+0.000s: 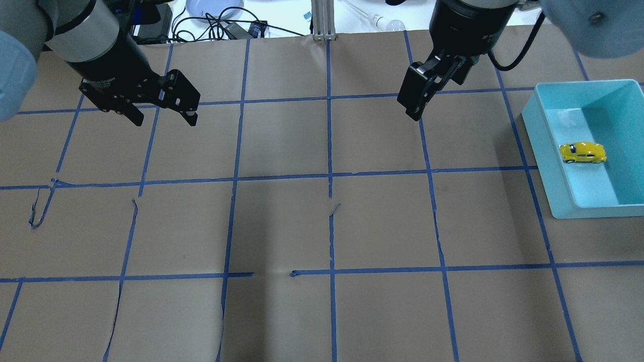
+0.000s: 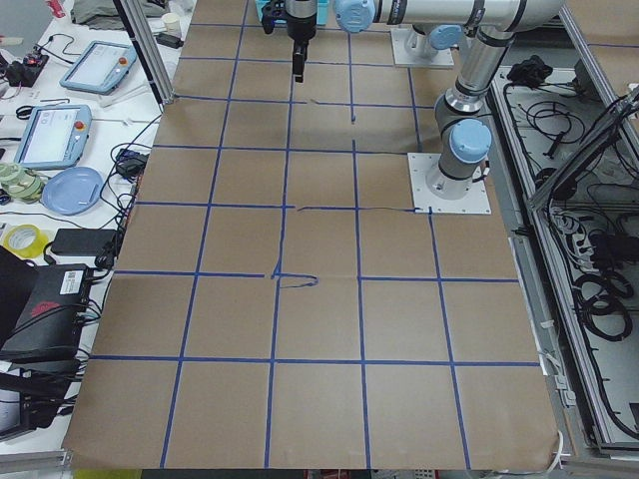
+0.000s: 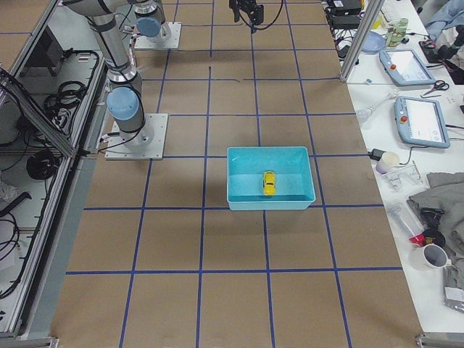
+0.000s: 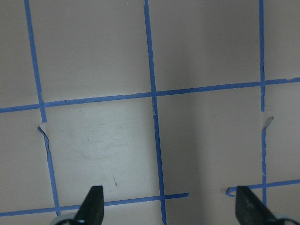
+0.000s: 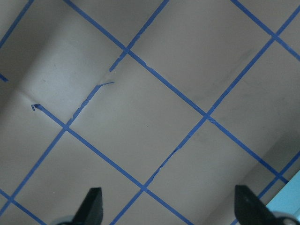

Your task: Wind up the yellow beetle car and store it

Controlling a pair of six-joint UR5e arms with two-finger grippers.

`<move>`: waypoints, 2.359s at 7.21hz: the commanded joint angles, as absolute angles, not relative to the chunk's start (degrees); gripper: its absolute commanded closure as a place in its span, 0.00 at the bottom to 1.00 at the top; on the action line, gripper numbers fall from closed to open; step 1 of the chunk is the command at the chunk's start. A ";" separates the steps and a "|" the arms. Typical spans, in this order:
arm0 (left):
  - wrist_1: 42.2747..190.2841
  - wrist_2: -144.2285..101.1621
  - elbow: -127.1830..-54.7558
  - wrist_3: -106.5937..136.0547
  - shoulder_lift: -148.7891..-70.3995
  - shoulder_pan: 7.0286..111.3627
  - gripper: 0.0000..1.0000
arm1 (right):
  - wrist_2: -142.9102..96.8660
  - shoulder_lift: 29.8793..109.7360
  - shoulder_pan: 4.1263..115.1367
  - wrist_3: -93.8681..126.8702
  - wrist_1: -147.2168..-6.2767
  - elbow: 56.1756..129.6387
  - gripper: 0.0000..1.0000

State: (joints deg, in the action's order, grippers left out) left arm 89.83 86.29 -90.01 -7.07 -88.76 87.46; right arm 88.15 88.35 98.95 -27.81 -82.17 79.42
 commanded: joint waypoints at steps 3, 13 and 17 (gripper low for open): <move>89.82 86.13 -90.26 -7.29 -88.59 87.80 0.00 | 86.75 87.36 100.55 -7.42 -83.41 79.54 0.00; 88.07 89.47 -90.17 -7.29 -88.24 87.80 0.00 | 91.14 84.46 95.36 3.87 -89.83 80.16 0.00; 88.07 88.59 -90.35 -6.59 -87.71 87.80 0.00 | 90.44 84.90 95.45 3.78 -89.65 80.42 0.00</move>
